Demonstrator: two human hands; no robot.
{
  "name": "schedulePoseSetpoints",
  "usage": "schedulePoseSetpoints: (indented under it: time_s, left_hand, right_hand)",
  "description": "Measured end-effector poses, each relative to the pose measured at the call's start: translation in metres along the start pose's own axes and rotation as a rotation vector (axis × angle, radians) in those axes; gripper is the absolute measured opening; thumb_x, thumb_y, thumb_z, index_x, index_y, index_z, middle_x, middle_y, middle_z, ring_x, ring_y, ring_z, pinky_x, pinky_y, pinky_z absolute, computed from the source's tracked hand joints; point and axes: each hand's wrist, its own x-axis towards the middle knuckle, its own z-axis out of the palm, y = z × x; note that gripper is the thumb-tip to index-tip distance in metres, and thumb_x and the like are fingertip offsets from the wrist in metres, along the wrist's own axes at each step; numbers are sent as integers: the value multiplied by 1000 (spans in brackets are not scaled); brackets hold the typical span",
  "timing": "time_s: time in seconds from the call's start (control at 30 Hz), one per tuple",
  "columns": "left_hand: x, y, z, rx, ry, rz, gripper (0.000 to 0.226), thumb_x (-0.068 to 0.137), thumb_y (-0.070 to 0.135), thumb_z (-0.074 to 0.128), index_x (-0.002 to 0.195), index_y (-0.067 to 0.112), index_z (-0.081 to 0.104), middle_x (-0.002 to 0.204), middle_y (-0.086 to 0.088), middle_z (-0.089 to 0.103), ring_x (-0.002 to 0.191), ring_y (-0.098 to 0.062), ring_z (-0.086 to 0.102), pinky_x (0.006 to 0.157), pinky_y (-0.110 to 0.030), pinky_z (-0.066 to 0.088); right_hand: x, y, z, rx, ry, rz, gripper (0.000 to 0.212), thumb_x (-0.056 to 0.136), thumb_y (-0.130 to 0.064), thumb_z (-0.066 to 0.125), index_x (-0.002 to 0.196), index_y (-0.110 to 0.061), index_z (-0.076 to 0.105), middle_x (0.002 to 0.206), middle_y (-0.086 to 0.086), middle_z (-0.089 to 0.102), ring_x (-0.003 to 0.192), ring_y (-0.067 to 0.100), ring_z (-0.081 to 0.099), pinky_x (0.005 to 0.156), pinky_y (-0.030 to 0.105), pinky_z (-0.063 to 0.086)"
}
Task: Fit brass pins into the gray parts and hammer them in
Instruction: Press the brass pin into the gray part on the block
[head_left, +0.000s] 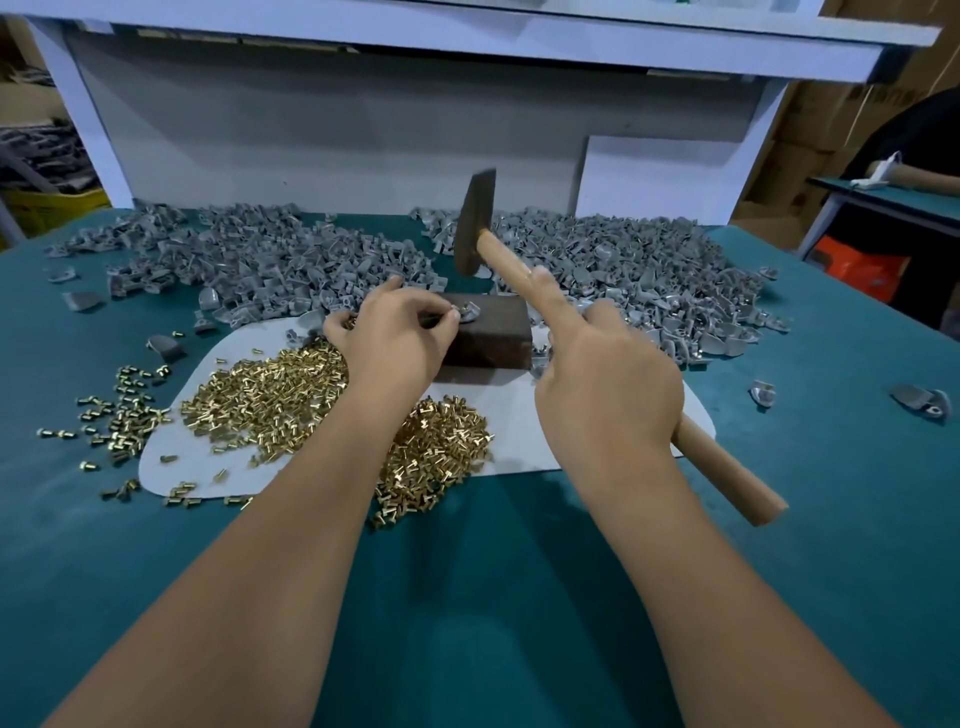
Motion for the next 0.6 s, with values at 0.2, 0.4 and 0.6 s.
schedulePoseSetpoints:
  time_s: [0.2,0.4,0.6]
  left_hand:
    - [-1,1,-1,-4,5,5,8,88,33,70,83,38,74,106,23,70,140,-9,37,110,-55,15]
    - [-1,-2,0,-8,9,-12,10,88,36,70,81,40,74,105,25,69,139,-8,37,110,-56,16]
    - [1,-3,2,-24,9,-30,20,88,38,69,71,47,65,99,28,63,139,-7,36,110,-56,15]
  right_hand:
    - [-1,3,-3,5,6,16,67,89,-14,54,145,-40,27,89,3,53,63,21,35,48,28,20]
    - [-1,0,0,0,-36,-7,68,89,-15,54,145,-42,25,89,1,52,63,21,35,47,27,20]
    - [2,3,1,-18,-98,-29,69,89,-16,51,146,-40,21,84,2,46,57,21,32,43,26,13]
